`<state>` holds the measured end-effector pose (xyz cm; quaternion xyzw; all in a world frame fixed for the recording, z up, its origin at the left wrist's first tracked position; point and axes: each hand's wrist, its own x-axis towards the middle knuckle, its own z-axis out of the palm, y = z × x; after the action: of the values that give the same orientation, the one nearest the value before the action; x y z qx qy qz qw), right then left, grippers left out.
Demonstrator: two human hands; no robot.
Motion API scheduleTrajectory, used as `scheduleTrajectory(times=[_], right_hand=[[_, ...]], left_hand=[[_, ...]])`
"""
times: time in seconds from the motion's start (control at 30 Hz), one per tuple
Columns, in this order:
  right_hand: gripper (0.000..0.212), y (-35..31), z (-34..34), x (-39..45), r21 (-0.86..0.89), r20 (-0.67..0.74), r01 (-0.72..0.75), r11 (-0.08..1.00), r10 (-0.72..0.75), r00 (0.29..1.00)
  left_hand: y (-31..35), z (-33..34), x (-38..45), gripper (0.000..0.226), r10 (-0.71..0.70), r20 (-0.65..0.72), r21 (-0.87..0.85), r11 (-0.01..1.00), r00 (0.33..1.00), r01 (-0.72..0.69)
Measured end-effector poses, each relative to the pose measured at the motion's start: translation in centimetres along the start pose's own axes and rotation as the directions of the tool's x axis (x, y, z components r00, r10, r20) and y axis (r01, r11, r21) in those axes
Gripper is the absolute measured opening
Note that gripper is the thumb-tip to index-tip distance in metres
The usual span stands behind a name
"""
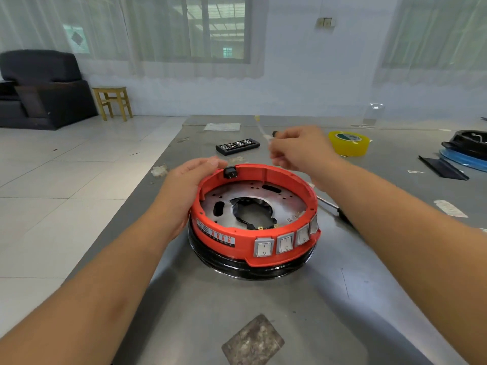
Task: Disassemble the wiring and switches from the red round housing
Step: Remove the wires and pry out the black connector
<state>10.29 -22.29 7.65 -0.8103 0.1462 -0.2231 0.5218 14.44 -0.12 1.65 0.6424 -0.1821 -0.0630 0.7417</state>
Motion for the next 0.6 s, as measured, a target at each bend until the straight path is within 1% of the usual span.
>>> scheduleTrajectory(times=[0.07, 0.1, 0.2, 0.27, 0.37, 0.5, 0.6], right_hand=[[0.011, 1.0, -1.9, 2.0, 0.031, -0.060, -0.107, 0.994, 0.109, 0.992], [0.008, 1.7, -2.7, 3.0, 0.017, -0.086, -0.149, 0.989, 0.150, 0.985], [0.008, 3.7, -3.9, 6.0, -0.099, -0.148, -0.223, 0.970, 0.207, 0.967], [0.009, 4.7, -3.8, 7.9, -0.202, -0.161, -0.244, 0.949, 0.214, 0.964], [0.016, 6.0, -2.6, 10.6, -0.354, -0.147, -0.250, 0.901, 0.211, 0.967], [0.015, 7.6, -0.8, 13.9, -0.496, -0.129, -0.267, 0.826, 0.235, 0.964], [0.015, 8.2, 0.5, 15.7, -0.575, -0.112, -0.261, 0.775, 0.241, 0.964]], left_hand=[[-1.2, -0.4, 0.2, 0.029, 0.034, 0.013, 0.059, 0.998, 0.999, -0.034], [-1.8, -0.5, 0.2, 0.032, 0.034, 0.025, 0.057, 0.998, 0.999, -0.035], [-3.1, -1.0, 0.7, 0.035, 0.040, 0.032, -0.006, 0.999, 0.999, -0.040], [-3.5, -1.3, 0.9, 0.036, 0.071, 0.036, 0.017, 0.997, 0.997, -0.072], [-4.0, -1.7, 1.1, 0.043, 0.089, 0.028, 0.067, 0.994, 0.996, -0.090], [-4.4, -1.9, 1.4, 0.044, 0.125, -0.005, 0.093, 0.988, 0.992, -0.124], [-4.5, -1.9, 1.6, 0.045, 0.103, -0.007, 0.065, 0.993, 0.995, -0.102]])
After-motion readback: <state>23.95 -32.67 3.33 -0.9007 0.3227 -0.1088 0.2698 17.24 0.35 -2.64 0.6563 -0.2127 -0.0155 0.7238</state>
